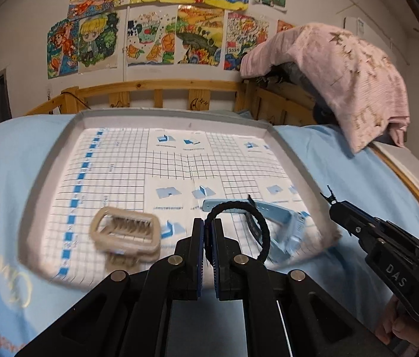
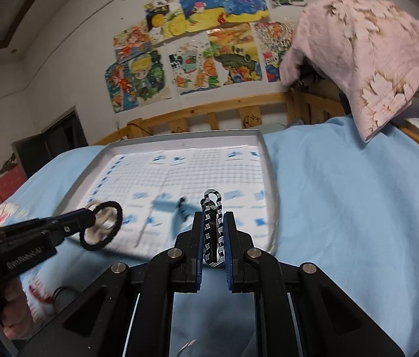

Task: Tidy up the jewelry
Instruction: 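Carry the hair tie with the left tool while the right tool carries the striped keychain to the tray, then open the left tool over the tray while the right tool releases the striped keychain, then withdraw both open tools from the tray toward the remaining items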

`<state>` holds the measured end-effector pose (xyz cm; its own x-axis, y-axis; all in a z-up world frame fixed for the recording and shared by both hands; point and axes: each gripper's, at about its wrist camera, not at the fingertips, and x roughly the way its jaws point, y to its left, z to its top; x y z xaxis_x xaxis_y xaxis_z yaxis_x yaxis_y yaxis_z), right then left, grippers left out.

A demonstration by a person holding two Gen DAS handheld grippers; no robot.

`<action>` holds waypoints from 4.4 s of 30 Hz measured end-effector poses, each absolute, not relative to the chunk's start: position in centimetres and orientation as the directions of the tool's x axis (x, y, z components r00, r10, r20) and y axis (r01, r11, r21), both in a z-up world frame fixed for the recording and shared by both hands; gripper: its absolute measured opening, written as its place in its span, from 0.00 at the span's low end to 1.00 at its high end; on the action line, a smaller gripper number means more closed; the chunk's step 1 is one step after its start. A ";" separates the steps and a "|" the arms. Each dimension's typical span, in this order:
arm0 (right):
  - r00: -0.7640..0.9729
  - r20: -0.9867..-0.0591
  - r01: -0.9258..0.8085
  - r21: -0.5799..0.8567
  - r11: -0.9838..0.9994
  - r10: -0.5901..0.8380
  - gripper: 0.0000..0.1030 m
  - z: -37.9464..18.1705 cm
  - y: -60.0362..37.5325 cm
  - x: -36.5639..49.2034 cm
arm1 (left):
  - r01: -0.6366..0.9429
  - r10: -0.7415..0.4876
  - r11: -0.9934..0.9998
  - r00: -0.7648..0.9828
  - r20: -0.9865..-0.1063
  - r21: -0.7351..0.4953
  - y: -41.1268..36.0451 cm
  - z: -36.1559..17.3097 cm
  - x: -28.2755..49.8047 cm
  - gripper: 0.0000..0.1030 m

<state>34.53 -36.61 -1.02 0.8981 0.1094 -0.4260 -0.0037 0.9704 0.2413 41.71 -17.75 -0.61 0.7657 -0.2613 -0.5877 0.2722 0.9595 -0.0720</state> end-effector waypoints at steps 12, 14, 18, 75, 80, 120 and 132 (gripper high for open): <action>0.830 -0.540 0.025 0.285 0.958 0.138 0.11 -4.9 -37.5 40.0 | 0.242 -0.219 0.968 0.700 -0.679 -0.063 -18.8 -3.6 44.8 0.05; 0.829 -0.542 0.031 0.288 0.957 0.136 0.11 -5.0 -37.4 40.1 | 0.240 -0.210 0.969 0.691 -0.692 -0.053 -19.0 -3.9 44.8 0.05; 0.827 -0.545 0.033 0.288 0.957 0.136 0.11 -5.2 -37.2 40.3 | 0.239 -0.213 0.969 0.693 -0.689 -0.060 -18.9 -3.9 44.7 0.05; 0.987 -0.160 0.057 0.209 0.976 -0.023 0.96 3.7 -35.7 20.7 | 0.044 -0.080 0.993 0.934 -0.348 -0.110 -6.6 4.6 23.0 1.00; 0.992 -0.124 0.052 0.207 0.977 -0.026 0.96 4.3 -35.0 17.2 | 0.039 -0.072 0.994 0.938 -0.339 -0.103 -4.3 4.6 19.9 1.00; 0.951 -0.301 -0.028 0.153 0.988 0.074 0.96 -0.3 -27.0 10.1 | 0.058 -0.092 0.995 0.882 -0.462 -0.086 -0.4 -1.0 14.9 1.00; 0.931 -0.344 -0.063 0.181 0.982 0.123 0.96 0.2 -28.1 12.6 | 0.210 -0.223 0.974 0.837 -0.499 -0.082 -2.2 -0.9 18.7 1.00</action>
<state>12.62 -28.13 0.22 0.9308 0.1227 -0.3443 -0.0625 0.9816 0.1806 18.73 -2.16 -0.88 0.8374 -0.2225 -0.4993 0.2100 0.9743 -0.0820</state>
